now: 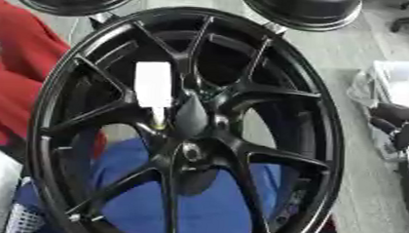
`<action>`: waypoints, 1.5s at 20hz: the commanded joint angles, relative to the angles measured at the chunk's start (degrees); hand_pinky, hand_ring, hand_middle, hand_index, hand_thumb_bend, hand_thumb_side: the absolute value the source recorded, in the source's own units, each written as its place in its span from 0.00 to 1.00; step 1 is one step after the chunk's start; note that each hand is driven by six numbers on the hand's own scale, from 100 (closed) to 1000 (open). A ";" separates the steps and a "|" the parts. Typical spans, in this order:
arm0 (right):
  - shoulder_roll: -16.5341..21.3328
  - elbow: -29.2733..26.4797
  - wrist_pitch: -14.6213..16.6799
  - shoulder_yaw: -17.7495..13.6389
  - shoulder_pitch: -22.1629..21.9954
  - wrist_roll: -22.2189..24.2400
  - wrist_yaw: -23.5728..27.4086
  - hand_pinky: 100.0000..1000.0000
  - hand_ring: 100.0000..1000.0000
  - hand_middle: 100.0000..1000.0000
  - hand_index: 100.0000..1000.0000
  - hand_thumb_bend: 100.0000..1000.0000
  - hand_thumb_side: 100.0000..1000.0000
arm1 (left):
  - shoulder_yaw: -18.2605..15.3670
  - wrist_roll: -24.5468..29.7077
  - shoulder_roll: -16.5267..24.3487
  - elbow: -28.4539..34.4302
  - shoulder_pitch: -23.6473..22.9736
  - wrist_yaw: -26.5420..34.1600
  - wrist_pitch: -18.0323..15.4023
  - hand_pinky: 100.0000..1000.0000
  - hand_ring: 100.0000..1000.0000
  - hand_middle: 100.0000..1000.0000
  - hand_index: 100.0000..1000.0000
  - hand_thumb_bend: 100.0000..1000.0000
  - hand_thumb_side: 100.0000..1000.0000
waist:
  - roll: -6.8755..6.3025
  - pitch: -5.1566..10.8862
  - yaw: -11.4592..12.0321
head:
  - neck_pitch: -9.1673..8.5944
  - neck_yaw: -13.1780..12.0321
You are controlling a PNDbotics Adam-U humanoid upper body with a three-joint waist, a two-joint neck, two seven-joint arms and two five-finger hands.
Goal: Pull the pin out of the wheel hub.
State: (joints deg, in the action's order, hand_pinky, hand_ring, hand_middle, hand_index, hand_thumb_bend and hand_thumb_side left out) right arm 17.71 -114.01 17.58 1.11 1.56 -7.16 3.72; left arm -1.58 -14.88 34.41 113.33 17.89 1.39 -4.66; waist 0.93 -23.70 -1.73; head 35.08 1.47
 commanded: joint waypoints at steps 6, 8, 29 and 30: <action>-0.19 -0.58 -0.29 0.15 -2.30 -0.96 -2.67 0.84 0.81 0.73 0.73 0.00 0.58 | 3.25 4.08 18.34 1.26 -0.43 -1.78 -0.98 0.60 0.71 0.57 0.66 0.50 0.44 | -1.15 2.56 -1.65 | 1.44 0.54; -0.40 -0.58 -0.36 0.26 -3.11 -1.16 -3.40 0.84 0.81 0.73 0.73 0.00 0.59 | 4.10 6.00 22.42 1.26 -0.32 -1.79 -0.39 0.62 0.71 0.57 0.67 0.50 0.45 | -1.34 2.89 -1.97 | 1.74 0.53; -0.98 -0.58 -2.07 1.80 -6.85 -2.10 -7.32 0.84 0.81 0.73 0.72 0.00 0.61 | 17.97 34.57 37.87 1.26 17.16 -0.71 7.92 0.73 0.74 0.64 0.75 0.52 0.45 | -1.35 4.79 0.29 | 3.43 1.15; -0.81 -0.58 -2.09 1.83 -6.96 -2.07 -7.32 0.84 0.81 0.73 0.72 0.00 0.62 | 19.25 36.36 37.42 1.26 19.24 -0.72 8.93 0.73 0.74 0.63 0.75 0.52 0.47 | -1.45 4.99 0.34 | 3.37 1.25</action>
State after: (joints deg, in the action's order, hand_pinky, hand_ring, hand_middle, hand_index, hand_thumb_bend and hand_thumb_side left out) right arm 15.86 -113.94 15.65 2.89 -5.30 -9.19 -3.27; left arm 17.14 19.67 70.04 114.01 36.19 0.39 3.50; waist -0.38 -19.99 -1.44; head 38.48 2.49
